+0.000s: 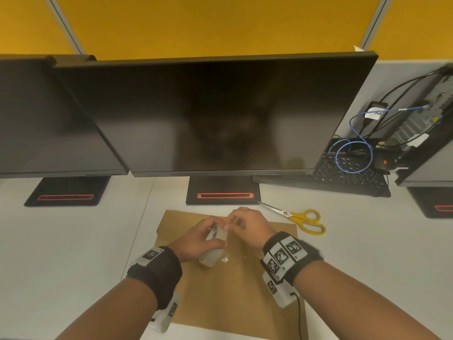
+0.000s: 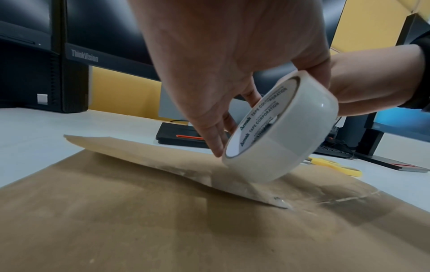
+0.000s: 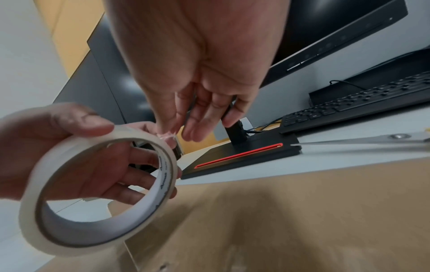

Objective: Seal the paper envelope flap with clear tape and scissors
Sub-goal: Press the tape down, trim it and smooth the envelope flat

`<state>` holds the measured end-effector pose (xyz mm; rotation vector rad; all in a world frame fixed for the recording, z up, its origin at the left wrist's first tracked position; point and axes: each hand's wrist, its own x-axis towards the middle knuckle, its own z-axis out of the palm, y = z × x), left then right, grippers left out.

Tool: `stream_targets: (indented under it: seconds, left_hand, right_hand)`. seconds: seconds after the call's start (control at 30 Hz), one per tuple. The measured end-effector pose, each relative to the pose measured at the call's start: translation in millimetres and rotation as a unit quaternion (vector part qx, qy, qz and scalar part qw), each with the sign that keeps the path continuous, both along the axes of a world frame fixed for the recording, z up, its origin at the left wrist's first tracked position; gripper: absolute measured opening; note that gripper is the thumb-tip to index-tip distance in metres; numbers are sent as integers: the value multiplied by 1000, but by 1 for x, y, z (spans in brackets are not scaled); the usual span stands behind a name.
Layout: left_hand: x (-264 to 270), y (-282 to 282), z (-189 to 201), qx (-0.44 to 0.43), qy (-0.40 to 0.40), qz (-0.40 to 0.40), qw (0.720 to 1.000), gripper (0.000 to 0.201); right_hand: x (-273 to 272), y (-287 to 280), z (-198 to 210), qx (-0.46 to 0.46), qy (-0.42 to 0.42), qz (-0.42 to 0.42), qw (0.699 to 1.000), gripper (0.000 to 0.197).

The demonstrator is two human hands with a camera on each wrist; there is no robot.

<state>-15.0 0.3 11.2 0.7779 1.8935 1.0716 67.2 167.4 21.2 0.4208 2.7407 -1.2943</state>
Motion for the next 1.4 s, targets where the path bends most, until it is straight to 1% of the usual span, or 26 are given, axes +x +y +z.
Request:
stream_targets:
  seconds: [0.1, 0.17, 0.23, 0.27, 0.33, 0.37, 0.43, 0.5, 0.57, 0.63, 0.67, 0.77, 0.83, 0.87, 0.9, 0.93, 0.97, 1.0, 1.07, 1.13, 1.2, 1.27, 1.33, 1.4]
  left_hand:
    - [-2, -4, 0, -3, -2, -13, 1000, 44]
    - [-5, -6, -1, -11, -3, -12, 1000, 53]
    - [-10, -10, -4, -25, -11, 12, 1000, 59]
    - [-12, -11, -5, -24, -12, 28, 999, 56]
    - [-13, -12, -5, -12, -13, 49, 999, 41]
    - [-14, -14, -6, -9, 6, 45, 999, 34]
    - [-17, -18, -6, -12, 54, 21, 998, 31]
    - [-21, -23, -7, -8, 71, 23, 997, 31]
    - [-26, -26, -5, -5, 70, 45, 997, 32]
    - [-33, -32, -2, -8, 58, 53, 997, 33]
    - [-36, -35, -2, -13, 59, 45, 997, 34]
    - [-47, -42, 0, -30, 107, -2, 994, 42]
    - [-52, -42, 3, -44, 146, -13, 988, 49]
    - [-56, -42, 3, -61, 187, -21, 980, 46]
    - [-61, -43, 4, -87, 249, -35, 964, 41]
    - [-65, -44, 5, -121, 310, -55, 941, 39]
    - [-68, -46, 6, -154, 353, -71, 920, 40]
    - [-70, -48, 7, -181, 375, -85, 905, 42]
    - [-71, -50, 8, -211, 398, -118, 885, 51]
    - [-69, -50, 11, -219, 426, -145, 865, 56]
    - [-66, -49, 12, -219, 447, -160, 852, 46]
    - [-61, -45, 12, -227, 477, -175, 831, 39]
    - [-54, -40, 9, -243, 504, -180, 809, 39]
    - [-46, -35, 7, -257, 517, -176, 797, 42]
  right_hand:
    - [-1, -5, 0, -28, -1, -30, 999, 6]
    - [-2, -8, -1, -35, -7, -37, 999, 6]
    - [-3, -12, -3, -43, -13, -40, 998, 7]
    - [-3, -14, -3, -48, -13, -46, 998, 7]
    - [-6, -18, -4, -63, -8, -65, 996, 7]
    - [-7, -19, -5, -70, -7, -76, 995, 7]
    - [-9, -22, -7, -79, -13, -90, 993, 8]
    - [-10, -23, -7, -83, -14, -111, 990, 10]
    - [-10, -24, -8, -89, -14, -139, 986, 13]
    - [-9, -26, -7, -94, -21, -155, 983, 16]
    - [-8, -28, -6, -90, -27, -155, 983, 18]
    - [-4, -39, -7, -64, -56, -141, 986, 26]
    - [-1, -47, -10, -54, -64, -142, 986, 28]
    - [1, -50, -10, -55, -62, -147, 986, 27]
    - [2, -51, -11, -60, -60, -155, 984, 27]
    - [3, -52, -11, -71, -61, -160, 983, 26]
    - [5, -53, -12, -85, -67, -161, 981, 25]
    - [7, -54, -12, -96, -78, -159, 980, 23]
    - [12, -57, -18, -103, -113, -157, 976, 21]
    - [19, -58, -26, -100, -149, -167, 970, 24]
    - [25, -60, -32, -110, -165, -175, 964, 26]
    - [28, -61, -37, -93, -171, -163, 967, 25]
    - [27, -64, -41, -67, -169, -166, 969, 17]
    - [27, -65, -46, -48, -167, -181, 968, 16]
